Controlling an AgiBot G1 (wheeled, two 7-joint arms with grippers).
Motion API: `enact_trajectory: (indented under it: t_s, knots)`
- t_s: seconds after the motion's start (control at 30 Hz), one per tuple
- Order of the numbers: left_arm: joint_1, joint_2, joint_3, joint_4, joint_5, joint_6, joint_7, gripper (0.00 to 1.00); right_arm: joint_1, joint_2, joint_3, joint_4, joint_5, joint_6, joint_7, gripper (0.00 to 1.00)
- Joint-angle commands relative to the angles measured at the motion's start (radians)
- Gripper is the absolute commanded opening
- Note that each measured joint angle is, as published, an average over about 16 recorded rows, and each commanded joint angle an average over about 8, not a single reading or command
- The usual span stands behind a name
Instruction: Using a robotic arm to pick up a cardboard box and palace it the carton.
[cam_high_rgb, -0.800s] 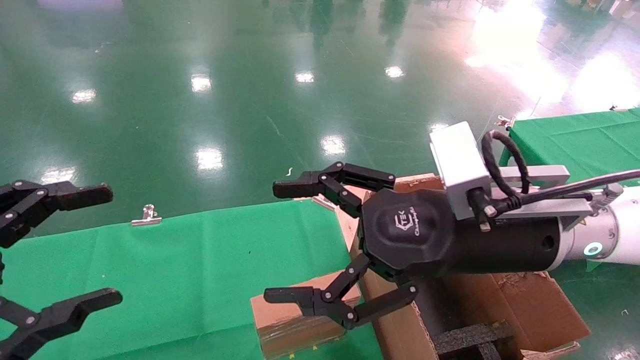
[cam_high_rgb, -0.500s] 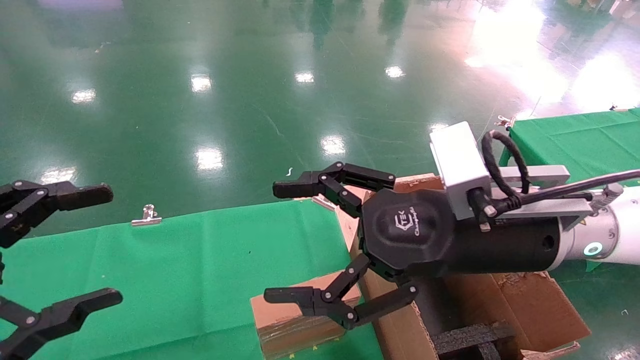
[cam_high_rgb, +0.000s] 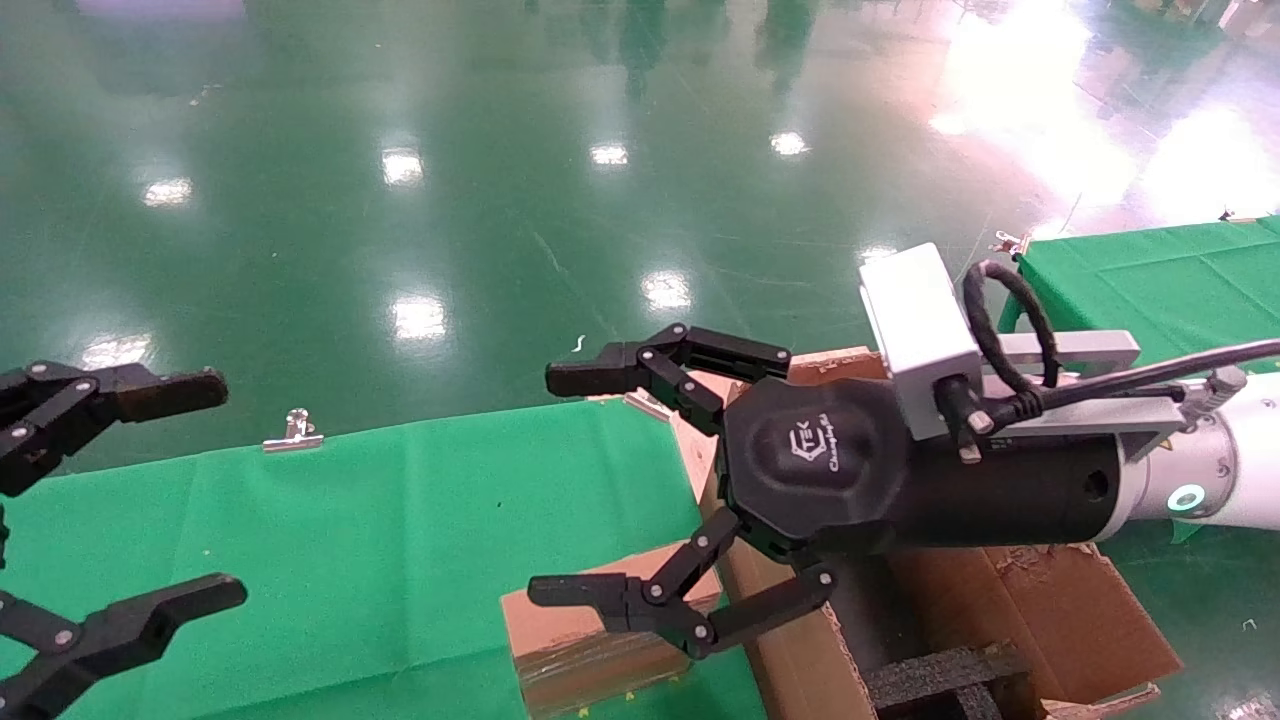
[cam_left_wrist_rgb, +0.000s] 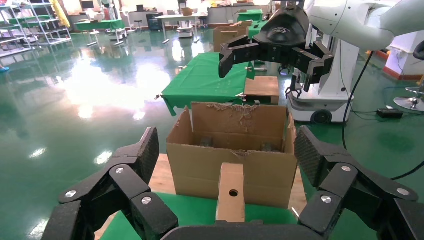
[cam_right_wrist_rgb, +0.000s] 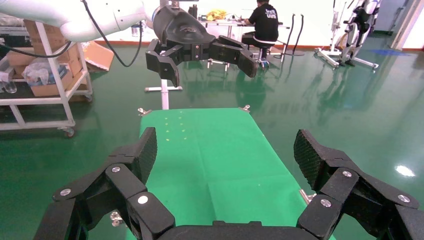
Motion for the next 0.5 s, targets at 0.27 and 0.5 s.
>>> enact_trajectory:
  t_s: [0.27, 0.5]
  knots:
    - [0.000, 0.000, 0.000, 0.000, 0.000, 0.000, 0.000, 0.00, 0.011, -0.002, -0.056, 0.014, -0.095, 0.005, 0.046, 1.00]
    - [0.000, 0.000, 0.000, 0.000, 0.000, 0.000, 0.000, 0.00, 0.063, -0.028, -0.150, 0.021, -0.299, -0.004, 0.057, 1.00]
